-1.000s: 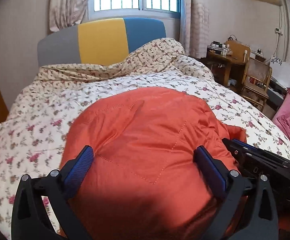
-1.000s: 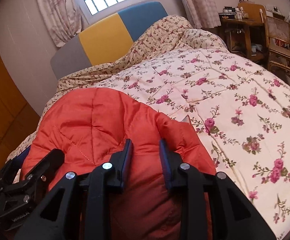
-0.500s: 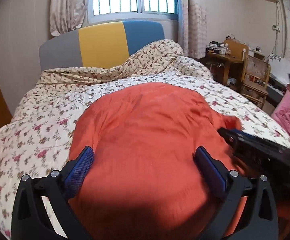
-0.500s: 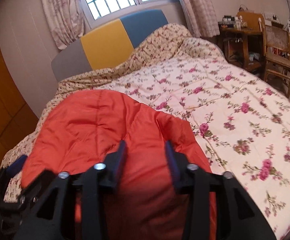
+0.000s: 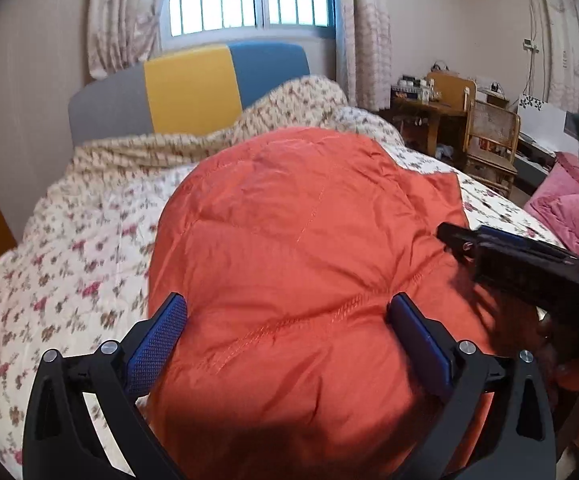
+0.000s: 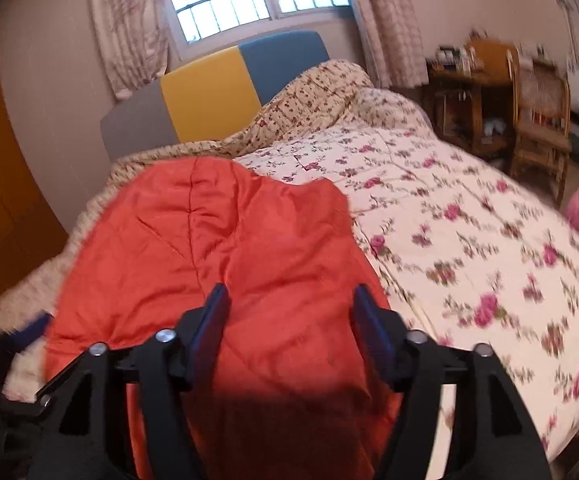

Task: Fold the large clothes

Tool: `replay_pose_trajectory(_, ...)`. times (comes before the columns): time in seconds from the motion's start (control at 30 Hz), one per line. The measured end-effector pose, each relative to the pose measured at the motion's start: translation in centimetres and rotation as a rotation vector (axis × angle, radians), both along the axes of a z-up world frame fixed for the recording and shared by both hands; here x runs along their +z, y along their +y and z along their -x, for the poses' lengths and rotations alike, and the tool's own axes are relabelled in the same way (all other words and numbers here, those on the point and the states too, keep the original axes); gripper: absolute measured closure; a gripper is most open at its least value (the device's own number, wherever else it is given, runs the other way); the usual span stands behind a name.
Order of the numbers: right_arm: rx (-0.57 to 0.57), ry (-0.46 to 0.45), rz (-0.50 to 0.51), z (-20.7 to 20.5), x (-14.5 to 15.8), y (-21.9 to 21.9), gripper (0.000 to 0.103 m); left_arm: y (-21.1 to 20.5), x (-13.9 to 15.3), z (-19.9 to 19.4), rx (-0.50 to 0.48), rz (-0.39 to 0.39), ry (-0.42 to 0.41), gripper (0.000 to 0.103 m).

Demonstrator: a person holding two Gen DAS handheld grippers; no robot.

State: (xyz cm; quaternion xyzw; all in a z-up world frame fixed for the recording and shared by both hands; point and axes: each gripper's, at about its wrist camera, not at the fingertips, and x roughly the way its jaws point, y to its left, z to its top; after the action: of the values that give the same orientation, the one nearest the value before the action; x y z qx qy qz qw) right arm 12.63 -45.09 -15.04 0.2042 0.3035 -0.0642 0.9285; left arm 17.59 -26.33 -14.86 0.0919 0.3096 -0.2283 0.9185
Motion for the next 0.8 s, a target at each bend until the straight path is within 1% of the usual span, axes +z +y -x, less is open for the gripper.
replay_pose_trajectory(0.07, -0.014, 0.007, -0.082, 1.6, 0.5, -1.5, 0.034, 1.5, 0.6, -0.2, 0.015, 0.047, 0.061, 0.003)
replay_pose_trajectory(0.2, -0.013, 0.051, -0.189, 3.4, 0.4, -3.8, 0.027, 4.6, 1.0, -0.3, 0.059, 0.105, 0.112, 0.003)
replay_pose_trajectory(0.3, -0.002, 0.095, -0.247, 3.8, -0.2, -4.5, 0.023, 6.6, 0.8, -0.7, 0.071, 0.145, 0.159, 0.003)
replay_pose_trajectory(0.37, 0.029, 0.13, -0.296, 3.4, -0.9, -4.7, 0.02, 7.7, 0.7, -1.3, 0.072, 0.178, 0.197, 0.003)
replay_pose_trajectory(0.4, 0.047, 0.144, -0.322, 3.2, -1.3, -4.6, 0.018, 8.2, 0.4, -1.4, 0.065, 0.208, 0.223, 0.003)
replay_pose_trajectory(0.47, 0.076, 0.17, -0.358, 2.6, -1.8, -4.3, 0.014, 8.7, 0.4, -1.9, 0.037, 0.237, 0.255, 0.003)
replay_pose_trajectory(0.53, 0.111, 0.197, -0.387, 1.8, -2.4, -4.1, 0.01, 8.7, 0.0, -2.2, -0.009, 0.247, 0.293, 0.003)
replay_pose_trajectory(0.57, 0.119, 0.207, -0.392, 1.5, -2.7, -4.1, 0.008, 8.5, -0.3, -2.4, -0.039, 0.257, 0.327, 0.003)
replay_pose_trajectory(0.6, 0.126, 0.217, -0.394, 1.3, -3.0, -4.0, 0.007, 8.4, -0.6, -2.7, -0.06, 0.27, 0.354, 0.003)
replay_pose_trajectory(0.67, 0.154, 0.243, -0.441, 0.5, -3.8, -4.2, 0.006, 8.4, -1.2, -3.2, -0.082, 0.306, 0.407, 0.003)
replay_pose_trajectory(0.73, 0.18, 0.252, -0.514, -0.1, -4.7, -4.5, 0.006, 8.5, -1.6, -3.5, -0.089, 0.331, 0.43, 0.003)
replay_pose_trajectory(0.8, 0.214, 0.248, -0.534, -0.5, -5.0, -4.4, 0.006, 8.4, -1.7, -3.5, -0.091, 0.334, 0.43, 0.003)
